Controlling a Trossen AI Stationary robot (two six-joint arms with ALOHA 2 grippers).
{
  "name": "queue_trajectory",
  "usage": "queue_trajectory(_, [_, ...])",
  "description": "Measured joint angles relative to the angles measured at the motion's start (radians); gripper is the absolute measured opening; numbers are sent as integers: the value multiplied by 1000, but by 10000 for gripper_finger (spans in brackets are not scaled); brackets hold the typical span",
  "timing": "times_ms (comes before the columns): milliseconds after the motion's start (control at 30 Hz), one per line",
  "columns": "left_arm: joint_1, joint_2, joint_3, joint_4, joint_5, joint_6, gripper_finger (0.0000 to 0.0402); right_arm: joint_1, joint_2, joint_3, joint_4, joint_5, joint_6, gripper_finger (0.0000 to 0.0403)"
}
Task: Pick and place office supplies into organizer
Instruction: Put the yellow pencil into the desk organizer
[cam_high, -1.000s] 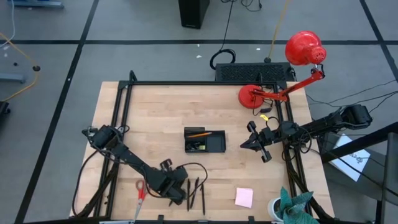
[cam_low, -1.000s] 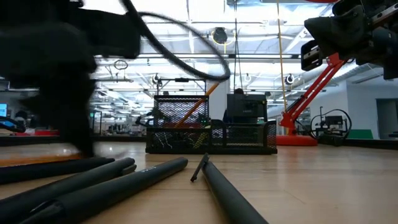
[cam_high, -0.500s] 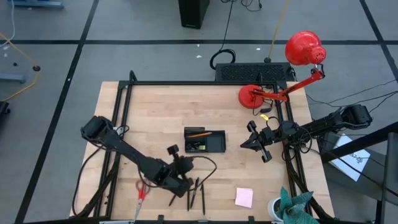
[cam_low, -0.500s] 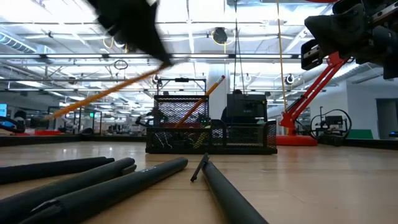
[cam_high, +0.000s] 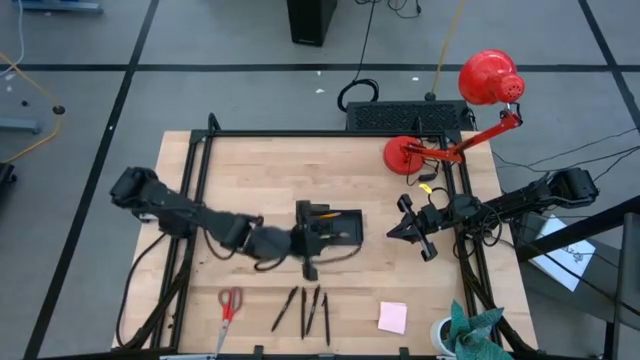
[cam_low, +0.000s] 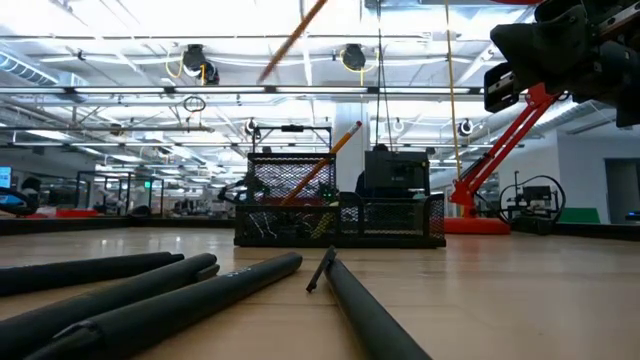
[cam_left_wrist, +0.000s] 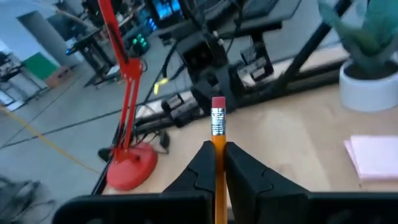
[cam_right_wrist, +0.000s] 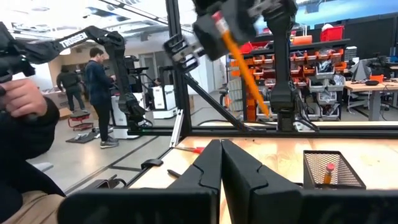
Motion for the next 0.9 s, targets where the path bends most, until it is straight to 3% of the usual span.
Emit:
queue_trajectory(200, [143, -22, -171, 266, 249, 13, 6, 1, 0, 0, -5, 0, 0, 4])
queue_trajectory(333, [224, -38, -309, 456, 346, -14, 12, 1, 0, 0, -10, 0, 0, 4])
queue_trajectory(567, [322, -38, -481, 658, 433, -82, 14, 1, 0, 0, -10, 0, -1, 4])
queue_trajectory(733, [351, -36, -543, 662, 442, -102, 6, 1, 0, 0, -10, 0, -7, 4])
queue_trajectory(900, [363, -37, -589, 668, 444, -118, 23, 1, 0, 0, -9, 1, -8, 4])
